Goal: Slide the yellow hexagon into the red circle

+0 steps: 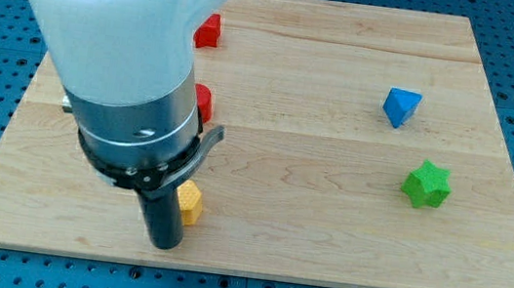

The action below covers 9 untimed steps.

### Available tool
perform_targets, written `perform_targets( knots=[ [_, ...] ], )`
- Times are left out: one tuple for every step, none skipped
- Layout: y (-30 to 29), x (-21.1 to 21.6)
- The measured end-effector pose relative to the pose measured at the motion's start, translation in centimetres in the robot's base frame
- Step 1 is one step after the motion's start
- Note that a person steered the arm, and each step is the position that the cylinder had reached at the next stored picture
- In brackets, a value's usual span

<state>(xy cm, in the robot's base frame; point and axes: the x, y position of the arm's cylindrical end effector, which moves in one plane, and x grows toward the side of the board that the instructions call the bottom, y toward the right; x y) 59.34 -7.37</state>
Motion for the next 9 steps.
perform_targets(
  knots=[
    [3.4, -2.9],
    [4.4, -1.2],
    [-0.6, 1.4],
    [-4.8, -2.0],
    [4.2, -2.3],
    [4.5, -2.9],
    [4.6, -9.6],
    [8.0, -10.5],
    [5.5, -12.6]
  ],
)
